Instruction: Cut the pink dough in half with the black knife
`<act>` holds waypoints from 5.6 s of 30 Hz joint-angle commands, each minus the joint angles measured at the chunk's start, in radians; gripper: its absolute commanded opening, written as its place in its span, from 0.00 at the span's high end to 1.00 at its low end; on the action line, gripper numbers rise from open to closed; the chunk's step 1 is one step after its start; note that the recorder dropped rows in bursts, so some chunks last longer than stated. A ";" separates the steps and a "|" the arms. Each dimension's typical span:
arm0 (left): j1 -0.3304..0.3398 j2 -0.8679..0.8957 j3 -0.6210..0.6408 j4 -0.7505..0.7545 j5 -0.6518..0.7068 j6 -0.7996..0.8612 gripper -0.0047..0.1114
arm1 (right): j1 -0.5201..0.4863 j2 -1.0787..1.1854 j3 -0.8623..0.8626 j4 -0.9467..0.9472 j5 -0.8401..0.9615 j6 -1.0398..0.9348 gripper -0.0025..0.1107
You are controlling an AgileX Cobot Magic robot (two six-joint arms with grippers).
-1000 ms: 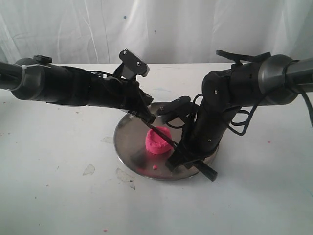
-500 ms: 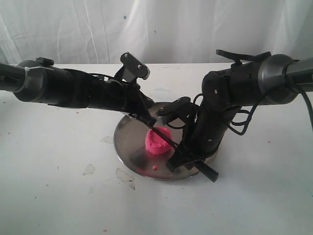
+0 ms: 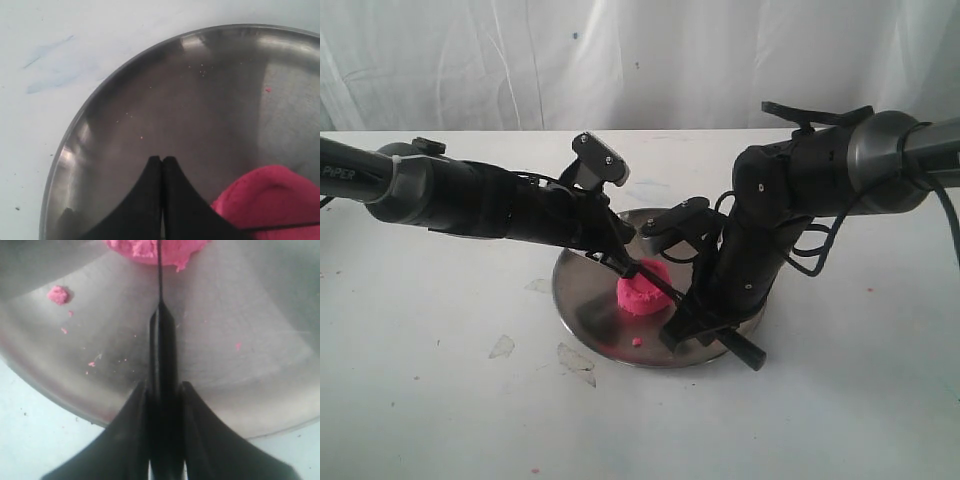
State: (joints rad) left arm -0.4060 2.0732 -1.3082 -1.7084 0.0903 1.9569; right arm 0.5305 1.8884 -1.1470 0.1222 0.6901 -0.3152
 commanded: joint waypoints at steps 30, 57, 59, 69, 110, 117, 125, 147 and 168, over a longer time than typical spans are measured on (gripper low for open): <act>-0.001 -0.047 0.004 0.007 -0.021 0.084 0.96 | -0.004 0.032 -0.039 -0.003 0.018 -0.002 0.98; -0.001 0.015 0.006 0.007 -0.009 0.027 0.96 | -0.004 0.010 -0.072 -0.007 0.095 0.003 0.98; -0.001 0.024 0.006 0.005 -0.009 0.027 0.96 | -0.004 0.010 -0.072 -0.007 0.095 0.003 0.98; -0.001 0.044 0.010 0.013 -0.011 0.015 0.96 | -0.004 0.010 -0.072 -0.007 0.095 0.003 0.98; -0.001 -0.059 -0.004 0.009 -0.075 0.032 0.96 | -0.004 0.010 -0.076 -0.082 0.245 0.032 0.98; -0.001 -0.059 0.041 0.012 -0.075 0.035 0.96 | -0.004 0.014 -0.123 -0.074 0.249 0.026 0.98; 0.005 -0.059 0.052 0.012 -0.085 0.035 0.96 | -0.004 0.063 -0.159 -0.071 0.270 0.021 0.98; 0.064 0.004 0.015 -0.018 0.122 0.032 0.96 | -0.002 0.088 -0.159 -0.071 0.272 0.021 0.98; 0.111 -0.056 0.050 0.478 0.219 -0.442 0.96 | -0.002 0.088 -0.159 -0.079 0.272 0.021 0.98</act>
State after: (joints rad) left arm -0.3194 2.0508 -1.2701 -1.3309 0.2467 1.6200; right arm 0.5305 1.9794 -1.3037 0.0495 0.9582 -0.2974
